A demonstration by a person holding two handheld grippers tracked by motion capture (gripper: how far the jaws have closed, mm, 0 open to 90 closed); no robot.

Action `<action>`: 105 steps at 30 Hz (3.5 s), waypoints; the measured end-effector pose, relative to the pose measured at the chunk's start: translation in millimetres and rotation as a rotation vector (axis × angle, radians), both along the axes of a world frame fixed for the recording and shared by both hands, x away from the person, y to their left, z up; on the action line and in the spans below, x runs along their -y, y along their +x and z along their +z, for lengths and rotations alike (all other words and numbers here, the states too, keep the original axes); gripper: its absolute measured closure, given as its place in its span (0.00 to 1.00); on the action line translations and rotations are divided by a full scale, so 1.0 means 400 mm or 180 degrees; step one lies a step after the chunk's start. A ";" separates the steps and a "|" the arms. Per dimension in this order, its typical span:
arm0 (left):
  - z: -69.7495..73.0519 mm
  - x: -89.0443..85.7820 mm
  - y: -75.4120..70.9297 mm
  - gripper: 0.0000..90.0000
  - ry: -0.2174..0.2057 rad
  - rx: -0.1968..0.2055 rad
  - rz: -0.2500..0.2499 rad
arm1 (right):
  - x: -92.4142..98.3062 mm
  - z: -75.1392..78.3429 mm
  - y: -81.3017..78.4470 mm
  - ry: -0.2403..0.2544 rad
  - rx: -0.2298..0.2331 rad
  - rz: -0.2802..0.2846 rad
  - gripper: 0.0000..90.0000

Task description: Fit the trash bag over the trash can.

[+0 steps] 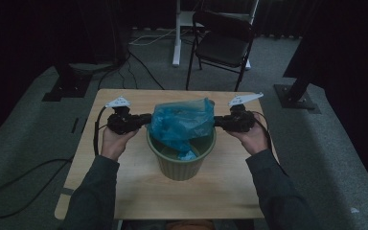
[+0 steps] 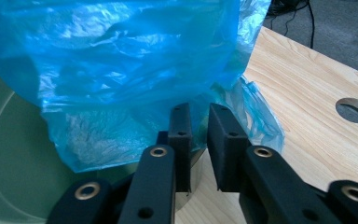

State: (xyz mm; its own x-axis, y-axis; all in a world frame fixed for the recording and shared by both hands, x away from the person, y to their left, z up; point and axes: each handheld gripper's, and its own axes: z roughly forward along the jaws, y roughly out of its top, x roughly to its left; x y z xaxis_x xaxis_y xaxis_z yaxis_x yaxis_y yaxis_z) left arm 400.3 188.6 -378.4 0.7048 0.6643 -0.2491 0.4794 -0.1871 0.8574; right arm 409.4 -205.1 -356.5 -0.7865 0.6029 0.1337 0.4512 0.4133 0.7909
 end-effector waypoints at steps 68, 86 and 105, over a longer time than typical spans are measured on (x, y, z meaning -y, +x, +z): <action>-0.039 -0.112 -0.093 0.73 -0.0030 0.0050 0.0340 | 0.064 -0.009 -0.072 -0.0037 -0.0034 0.0015 0.75; 0.000 -0.059 -0.058 0.48 -0.0383 0.0205 -0.0089 | -0.011 0.014 -0.014 0.0230 -0.0079 0.0319 0.60; 0.000 -0.022 -0.120 0.99 -0.0218 0.0276 -0.0283 | 0.006 0.005 -0.071 0.0162 -0.0063 0.0502 1.00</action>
